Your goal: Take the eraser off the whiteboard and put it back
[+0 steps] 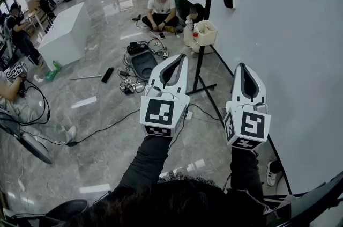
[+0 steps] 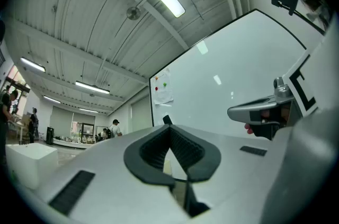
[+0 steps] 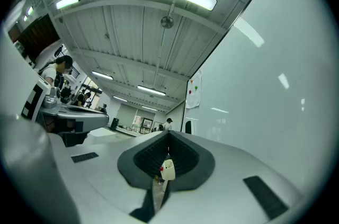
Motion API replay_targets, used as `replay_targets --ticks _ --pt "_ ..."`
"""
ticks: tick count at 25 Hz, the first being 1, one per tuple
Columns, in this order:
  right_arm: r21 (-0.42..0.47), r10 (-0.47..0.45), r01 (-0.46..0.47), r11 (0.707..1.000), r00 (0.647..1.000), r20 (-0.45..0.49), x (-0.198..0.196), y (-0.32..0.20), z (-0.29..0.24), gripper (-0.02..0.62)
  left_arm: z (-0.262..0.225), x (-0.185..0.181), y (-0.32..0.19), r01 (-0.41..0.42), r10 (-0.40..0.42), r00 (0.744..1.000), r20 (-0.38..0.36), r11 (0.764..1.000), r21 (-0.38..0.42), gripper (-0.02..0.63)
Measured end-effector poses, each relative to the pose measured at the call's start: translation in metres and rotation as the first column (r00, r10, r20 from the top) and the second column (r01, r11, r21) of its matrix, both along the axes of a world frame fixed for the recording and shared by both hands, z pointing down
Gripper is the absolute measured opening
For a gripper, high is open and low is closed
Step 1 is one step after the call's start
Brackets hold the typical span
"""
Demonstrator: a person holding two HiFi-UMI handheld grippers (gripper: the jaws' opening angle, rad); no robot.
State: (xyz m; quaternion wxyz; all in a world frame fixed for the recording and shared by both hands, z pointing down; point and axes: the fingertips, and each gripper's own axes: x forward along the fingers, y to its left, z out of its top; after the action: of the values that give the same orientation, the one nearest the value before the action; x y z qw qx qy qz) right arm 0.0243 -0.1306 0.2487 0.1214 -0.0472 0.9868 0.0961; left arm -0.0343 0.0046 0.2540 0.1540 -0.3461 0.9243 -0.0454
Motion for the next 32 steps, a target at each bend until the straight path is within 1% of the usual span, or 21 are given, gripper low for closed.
replay_targets --ticks 9,12,14,18,24,29,32 --pt "-0.005 -0.001 0.001 1.0 1.0 -0.02 -0.033 -0.012 0.007 0.009 0.008 -0.028 -0.01 0.0 0.0 1.0 -0.021 1.0 -0.007 0.006" --pt "-0.004 -0.003 0.002 1.0 1.0 -0.025 -0.046 -0.01 0.008 0.009 0.005 -0.041 -0.008 0.006 -0.006 1.0 -0.018 1.0 -0.002 0.006" --pt "-0.002 0.004 -0.004 1.0 1.0 -0.022 -0.054 -0.011 0.007 0.009 0.003 -0.05 -0.012 -0.004 0.004 1.0 -0.013 1.0 0.0 0.006" --pt "-0.001 0.025 -0.025 1.0 0.999 -0.026 -0.077 -0.012 0.008 0.009 0.002 -0.072 -0.021 -0.043 0.043 0.999 -0.007 0.999 -0.002 0.006" --pt "-0.009 0.097 -0.097 0.995 0.995 -0.023 -0.113 -0.013 0.007 0.009 0.002 -0.116 -0.027 -0.115 0.115 0.993 -0.01 0.993 -0.011 0.006" --pt "-0.021 0.167 -0.168 0.986 0.986 -0.021 -0.143 -0.01 0.006 0.009 -0.001 -0.151 -0.032 -0.193 0.193 0.981 -0.007 0.981 -0.024 0.006" --pt "-0.032 0.215 -0.216 0.976 0.976 -0.021 -0.154 -0.008 0.009 0.009 0.001 -0.168 -0.031 -0.235 0.235 0.972 -0.01 0.972 -0.03 0.006"
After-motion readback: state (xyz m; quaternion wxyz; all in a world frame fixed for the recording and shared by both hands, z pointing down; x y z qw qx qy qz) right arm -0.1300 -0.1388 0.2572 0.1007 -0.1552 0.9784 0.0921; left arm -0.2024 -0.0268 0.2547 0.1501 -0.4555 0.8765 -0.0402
